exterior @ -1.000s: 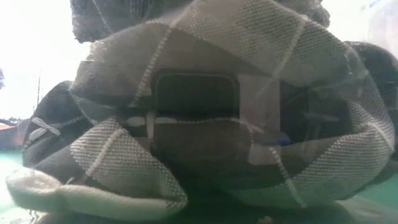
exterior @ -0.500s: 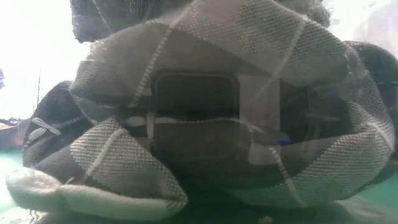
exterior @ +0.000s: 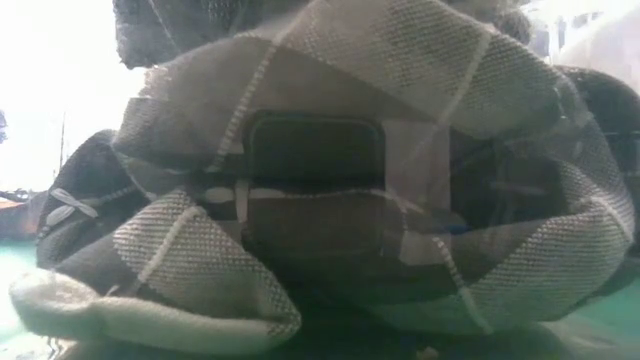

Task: Sort towels by color in basket
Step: Adjust the right transparent bin

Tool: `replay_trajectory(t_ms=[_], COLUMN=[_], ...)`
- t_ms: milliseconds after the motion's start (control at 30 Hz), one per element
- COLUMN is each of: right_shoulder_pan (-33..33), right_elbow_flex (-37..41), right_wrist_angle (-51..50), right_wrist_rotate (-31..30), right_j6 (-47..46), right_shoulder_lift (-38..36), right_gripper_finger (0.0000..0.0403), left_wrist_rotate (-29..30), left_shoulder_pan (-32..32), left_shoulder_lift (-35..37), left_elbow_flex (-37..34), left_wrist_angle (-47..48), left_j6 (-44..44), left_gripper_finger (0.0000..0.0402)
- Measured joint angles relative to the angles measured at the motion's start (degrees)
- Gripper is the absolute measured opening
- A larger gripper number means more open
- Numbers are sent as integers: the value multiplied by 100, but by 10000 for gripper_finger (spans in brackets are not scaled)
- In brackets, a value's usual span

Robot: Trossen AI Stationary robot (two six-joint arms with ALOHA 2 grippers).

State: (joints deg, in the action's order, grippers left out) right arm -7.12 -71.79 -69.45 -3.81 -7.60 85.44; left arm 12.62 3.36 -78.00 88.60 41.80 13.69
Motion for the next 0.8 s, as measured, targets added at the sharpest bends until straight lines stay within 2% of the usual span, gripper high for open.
replay_trajectory(t_ms=[333,500,667,800], right_shoulder_pan=[-668,-1064,-1184,-1229], right_elbow_flex=[-13,-4,2,7], right_wrist_angle=[219,686,1007,1137], right_wrist_rotate=[68,68,-59,-88], right_j6=[181,316,-330,-707], right_shoulder_lift=[111,119,196,289], right_gripper_finger=[66,68,103,106], left_wrist_rotate=[0,0,0,0], left_shoulder_pan=[1,1,0,0], left_shoulder_lift=[0,0,-1,0], left_elbow_flex=[0,0,0,0], left_wrist_angle=[-13,-20,-35,-51], left_j6=[2,7,7,7], left_gripper_finger=[173,173,173,173])
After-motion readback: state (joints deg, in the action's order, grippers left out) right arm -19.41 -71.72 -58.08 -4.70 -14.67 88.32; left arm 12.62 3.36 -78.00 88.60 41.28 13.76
